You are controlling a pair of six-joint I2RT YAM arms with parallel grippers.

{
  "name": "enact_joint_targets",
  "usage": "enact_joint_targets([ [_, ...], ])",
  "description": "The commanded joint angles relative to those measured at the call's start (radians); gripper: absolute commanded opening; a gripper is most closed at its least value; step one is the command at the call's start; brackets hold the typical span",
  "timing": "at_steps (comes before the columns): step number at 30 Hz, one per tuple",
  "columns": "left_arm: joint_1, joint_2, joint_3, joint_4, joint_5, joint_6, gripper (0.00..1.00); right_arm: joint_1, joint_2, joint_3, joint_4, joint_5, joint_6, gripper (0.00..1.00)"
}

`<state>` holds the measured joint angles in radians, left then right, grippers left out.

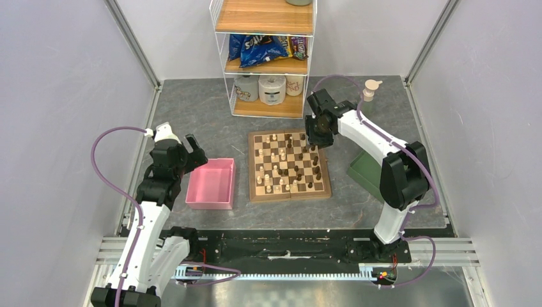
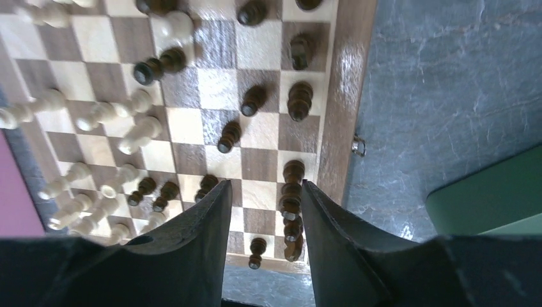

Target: Set up the chess pieces on the board

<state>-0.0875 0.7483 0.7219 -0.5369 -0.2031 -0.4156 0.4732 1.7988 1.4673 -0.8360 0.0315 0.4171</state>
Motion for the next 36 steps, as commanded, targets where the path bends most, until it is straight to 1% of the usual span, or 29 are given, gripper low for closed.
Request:
enact_joint_targets([
  [1, -0.003, -0.007, 0.020, 0.025, 0.007, -0.028, 0.99, 0.018, -0.022, 0.091, 0.034, -0.016, -0.023, 0.52],
  [3, -0.002, -0.006, 0.021, 0.025, 0.006, -0.027, 0.99, 0.044, 0.010, 0.127, 0.041, -0.015, -0.015, 0.54],
  [9, -0.001, -0.014, 0.018, 0.025, 0.004, -0.027, 0.99, 0.113, 0.135, 0.251, 0.047, 0.048, 0.033, 0.55],
  [18, -0.002, -0.018, 0.018, 0.025, 0.007, -0.028, 0.99, 0.128, 0.252, 0.325, 0.071, 0.097, 0.065, 0.55],
  [22, -0.001, -0.020, 0.018, 0.025, 0.003, -0.027, 0.99, 0.128, 0.282, 0.339, 0.071, 0.106, 0.063, 0.53],
  [25, -0.001, -0.020, 0.018, 0.025, 0.003, -0.026, 0.99, 0.128, 0.298, 0.352, 0.071, 0.106, 0.058, 0.48],
  [32, -0.001, -0.021, 0.017, 0.025, 0.000, -0.026, 0.99, 0.128, 0.307, 0.361, 0.066, 0.090, 0.051, 0.26],
  [36, -0.002, -0.020, 0.017, 0.025, 0.003, -0.026, 0.99, 0.128, 0.305, 0.358, 0.058, 0.085, 0.045, 0.19],
])
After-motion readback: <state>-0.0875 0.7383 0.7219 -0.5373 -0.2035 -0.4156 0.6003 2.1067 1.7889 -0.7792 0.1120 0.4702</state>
